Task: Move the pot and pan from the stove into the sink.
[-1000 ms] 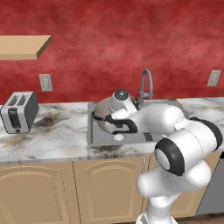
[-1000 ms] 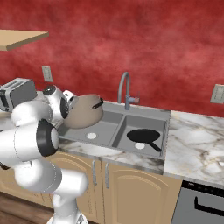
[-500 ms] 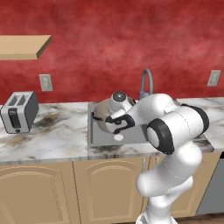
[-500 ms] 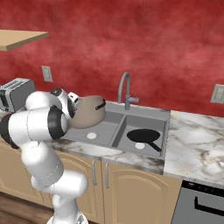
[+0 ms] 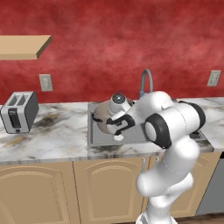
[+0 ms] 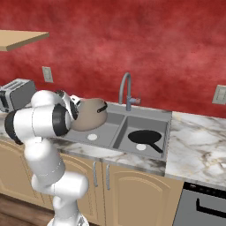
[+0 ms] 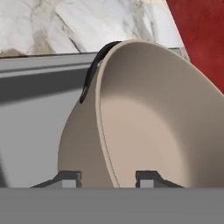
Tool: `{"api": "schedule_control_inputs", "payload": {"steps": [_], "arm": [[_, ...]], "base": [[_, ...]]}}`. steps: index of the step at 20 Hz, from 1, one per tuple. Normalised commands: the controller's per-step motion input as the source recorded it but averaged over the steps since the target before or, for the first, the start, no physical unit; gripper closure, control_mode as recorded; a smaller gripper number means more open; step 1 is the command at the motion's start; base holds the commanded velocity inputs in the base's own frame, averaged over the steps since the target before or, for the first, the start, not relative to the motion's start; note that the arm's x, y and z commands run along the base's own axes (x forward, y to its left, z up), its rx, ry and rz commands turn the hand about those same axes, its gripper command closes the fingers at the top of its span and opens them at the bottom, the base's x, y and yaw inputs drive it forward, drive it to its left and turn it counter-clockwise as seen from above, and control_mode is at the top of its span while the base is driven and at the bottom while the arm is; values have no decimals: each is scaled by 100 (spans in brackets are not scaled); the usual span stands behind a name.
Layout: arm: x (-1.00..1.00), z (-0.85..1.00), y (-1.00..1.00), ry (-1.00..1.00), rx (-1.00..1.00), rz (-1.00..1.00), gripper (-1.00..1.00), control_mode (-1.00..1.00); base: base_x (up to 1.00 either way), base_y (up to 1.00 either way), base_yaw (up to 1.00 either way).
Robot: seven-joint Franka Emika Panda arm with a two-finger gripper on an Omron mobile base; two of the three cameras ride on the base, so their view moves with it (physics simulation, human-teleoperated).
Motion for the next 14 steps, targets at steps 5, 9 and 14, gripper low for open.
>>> {"api": "schedule_control_inputs", "payload": {"steps": [5, 9, 14], "arm": [[46, -20, 0, -1, 0, -2, 100, -100], [41, -35, 0, 0, 0, -2, 100, -100], [36, -42, 0, -3, 0, -2, 100, -100]], "base": [[0, 0, 0], [0, 0, 0], [0, 0, 0]]}}
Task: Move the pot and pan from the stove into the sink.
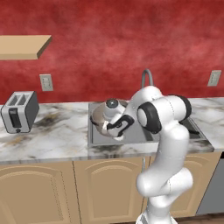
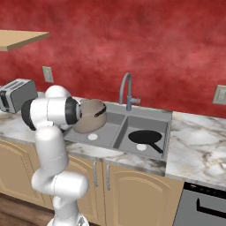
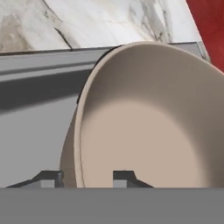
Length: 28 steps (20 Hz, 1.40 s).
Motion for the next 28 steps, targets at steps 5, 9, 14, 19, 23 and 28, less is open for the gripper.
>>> {"api": "schedule_control_inputs", "payload": {"steps": [5, 9, 14, 19, 23, 28], "arm": [[40, -37, 0, -5, 0, -2, 100, -100], [18, -13, 0, -1, 0, 0, 100, -100], [0, 0, 0, 0, 0, 0, -100, -100], [0, 16, -10, -4, 4, -2, -100, -100], [0, 49, -10, -5, 7, -9, -100, -100], [-1, 72, -1, -7, 6, -9, -100, -100]], "base": [[0, 0, 0], [0, 0, 0], [0, 0, 0], [0, 0, 0], [0, 0, 0], [0, 0, 0]]}}
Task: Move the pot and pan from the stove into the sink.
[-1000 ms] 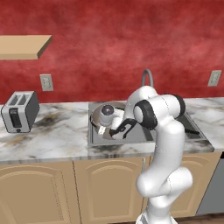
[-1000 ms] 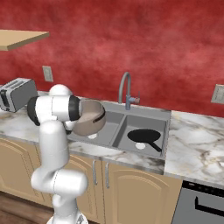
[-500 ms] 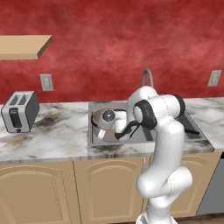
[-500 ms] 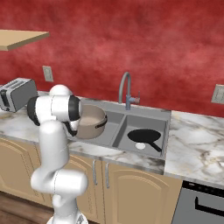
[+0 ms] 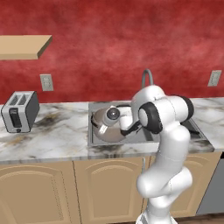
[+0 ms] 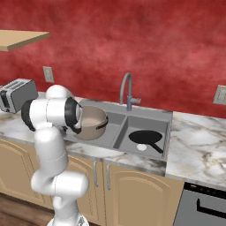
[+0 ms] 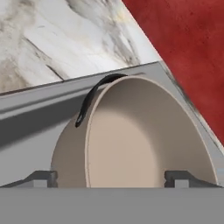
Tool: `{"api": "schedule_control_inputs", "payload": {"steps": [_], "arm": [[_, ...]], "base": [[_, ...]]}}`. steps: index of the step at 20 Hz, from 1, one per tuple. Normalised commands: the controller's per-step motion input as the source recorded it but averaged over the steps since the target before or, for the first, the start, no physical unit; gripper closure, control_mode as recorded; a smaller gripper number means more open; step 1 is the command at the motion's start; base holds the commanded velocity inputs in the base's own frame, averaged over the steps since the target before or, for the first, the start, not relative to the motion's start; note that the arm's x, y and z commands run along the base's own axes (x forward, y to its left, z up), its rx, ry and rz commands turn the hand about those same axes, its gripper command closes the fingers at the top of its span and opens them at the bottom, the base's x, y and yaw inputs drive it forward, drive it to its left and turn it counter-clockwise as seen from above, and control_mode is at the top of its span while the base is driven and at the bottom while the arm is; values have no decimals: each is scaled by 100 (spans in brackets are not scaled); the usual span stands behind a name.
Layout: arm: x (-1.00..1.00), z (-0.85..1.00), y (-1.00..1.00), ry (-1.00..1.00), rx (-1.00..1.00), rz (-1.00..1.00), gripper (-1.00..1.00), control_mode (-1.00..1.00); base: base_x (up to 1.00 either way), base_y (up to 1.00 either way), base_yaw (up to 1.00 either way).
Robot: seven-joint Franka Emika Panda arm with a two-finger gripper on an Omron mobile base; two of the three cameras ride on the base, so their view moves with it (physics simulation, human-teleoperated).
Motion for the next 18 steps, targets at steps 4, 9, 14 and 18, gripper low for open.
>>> {"api": "schedule_control_inputs", "payload": {"steps": [4, 9, 14, 18], "arm": [[-9, 85, 0, -7, 5, -6, -100, -100], [-33, 89, 0, -9, 5, -2, -100, -100], [-45, 98, 0, -11, 3, 0, -100, -100], [-61, 90, -2, -21, 3, 0, -100, -100]], "base": [[0, 0, 0], [0, 0, 0], [0, 0, 0], [0, 0, 0]]}}
